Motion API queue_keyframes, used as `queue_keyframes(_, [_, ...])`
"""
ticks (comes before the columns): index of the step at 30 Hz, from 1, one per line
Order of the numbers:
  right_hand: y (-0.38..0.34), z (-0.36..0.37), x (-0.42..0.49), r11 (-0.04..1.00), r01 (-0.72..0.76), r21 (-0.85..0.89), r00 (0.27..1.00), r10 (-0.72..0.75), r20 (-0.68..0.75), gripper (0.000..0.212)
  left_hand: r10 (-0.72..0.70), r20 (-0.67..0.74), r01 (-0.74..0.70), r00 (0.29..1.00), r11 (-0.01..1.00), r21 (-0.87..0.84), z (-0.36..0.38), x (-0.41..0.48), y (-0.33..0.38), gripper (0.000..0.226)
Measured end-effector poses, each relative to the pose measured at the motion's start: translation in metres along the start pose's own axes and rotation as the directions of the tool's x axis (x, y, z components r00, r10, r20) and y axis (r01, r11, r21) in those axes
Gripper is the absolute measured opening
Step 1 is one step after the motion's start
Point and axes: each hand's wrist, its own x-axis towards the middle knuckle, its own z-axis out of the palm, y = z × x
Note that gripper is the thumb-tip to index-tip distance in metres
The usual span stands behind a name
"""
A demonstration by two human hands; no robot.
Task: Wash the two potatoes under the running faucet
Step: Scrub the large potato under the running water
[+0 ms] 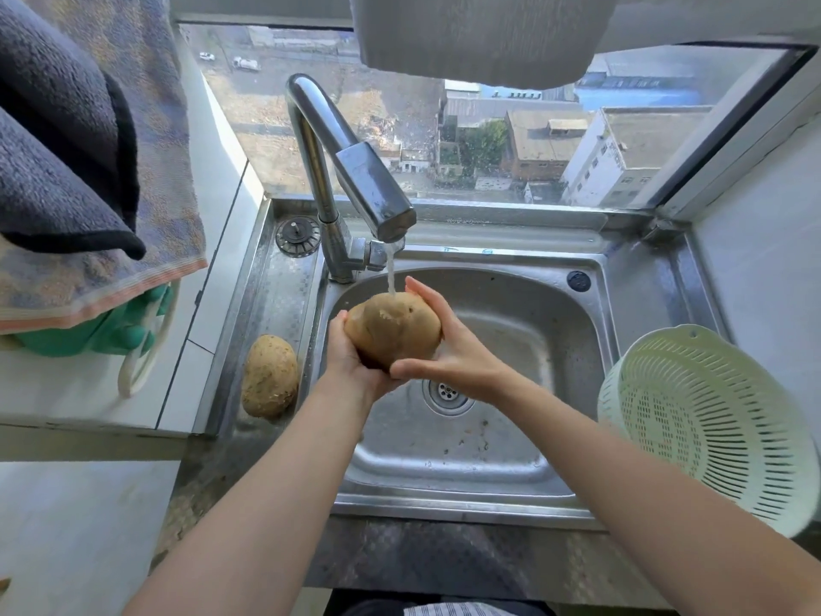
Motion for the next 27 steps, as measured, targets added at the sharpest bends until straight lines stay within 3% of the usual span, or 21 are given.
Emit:
queue_keyframes(3, [0.004, 0.013, 0.010, 0.990, 0.139, -0.020, 0.950, -0.139, -0.278, 0.081, -0.003, -0.009, 0.004, 1.000, 0.997, 0.079, -0.003, 0.003, -0.006, 0.076])
queue_keyframes(5, [0.003, 0.011, 0.016, 0.989, 0.145, -0.023, 0.919, -0.143, -0.367, 0.070, -0.013, -0.014, 0.017, 1.000, 0.957, 0.289, -0.012, 0.004, -0.006, 0.086])
queue_keyframes(7, [0.003, 0.006, 0.018, 0.993, 0.114, 0.006, 0.906, -0.101, -0.410, 0.063, 0.029, -0.078, 0.025, 0.997, 0.793, 0.609, -0.022, 0.000, -0.006, 0.102])
queue_keyframes(9, [0.005, 0.003, 0.017, 0.994, 0.064, 0.085, 0.907, -0.022, -0.422, 0.060, 0.180, -0.045, -0.073, 0.983, 0.598, 0.798, -0.031, -0.002, -0.006, 0.102])
queue_keyframes(11, [0.007, 0.001, 0.017, 0.982, -0.017, 0.187, 0.904, 0.095, -0.417, 0.063, 0.334, 0.158, -0.316, 0.929, 0.497, 0.808, -0.038, -0.001, -0.004, 0.087])
queue_keyframes(14, [0.006, -0.002, 0.021, 0.952, -0.167, 0.258, 0.895, 0.256, -0.365, 0.073, 0.327, 0.375, -0.479, 0.867, 0.346, 0.807, -0.041, -0.007, 0.000, 0.083])
queue_keyframes(17, [-0.001, -0.003, 0.030, 0.879, -0.311, 0.362, 0.831, 0.436, -0.345, 0.061, 0.306, 0.396, -0.472, 0.866, 0.237, 0.849, -0.040, -0.012, -0.003, 0.097])
queue_keyframes(20, [-0.005, -0.001, 0.042, 0.798, -0.425, 0.428, 0.742, 0.578, -0.339, 0.062, 0.382, 0.367, -0.487, 0.848, 0.290, 0.824, -0.039, -0.008, -0.009, 0.096])
queue_keyframes(22, [-0.006, 0.006, 0.047, 0.859, -0.382, 0.340, 0.752, 0.503, -0.426, 0.056, 0.393, 0.336, -0.481, 0.856, 0.368, 0.796, -0.039, -0.009, -0.008, 0.093])
queue_keyframes(24, [-0.008, 0.017, 0.042, 0.970, -0.241, 0.043, 0.816, 0.226, -0.532, 0.040, 0.368, 0.321, -0.466, 0.873, 0.431, 0.772, -0.041, -0.010, -0.005, 0.087])
queue_keyframes(25, [-0.010, 0.022, 0.037, 0.975, -0.153, -0.164, 0.854, 0.047, -0.517, 0.037, 0.368, 0.320, -0.468, 0.873, 0.447, 0.762, -0.042, -0.011, -0.005, 0.084])
queue_keyframes(27, [-0.013, 0.026, 0.034, 0.843, -0.045, -0.537, 0.903, -0.196, -0.383, 0.042, 0.413, 0.315, -0.486, 0.854, 0.423, 0.765, -0.044, -0.011, -0.004, 0.085])
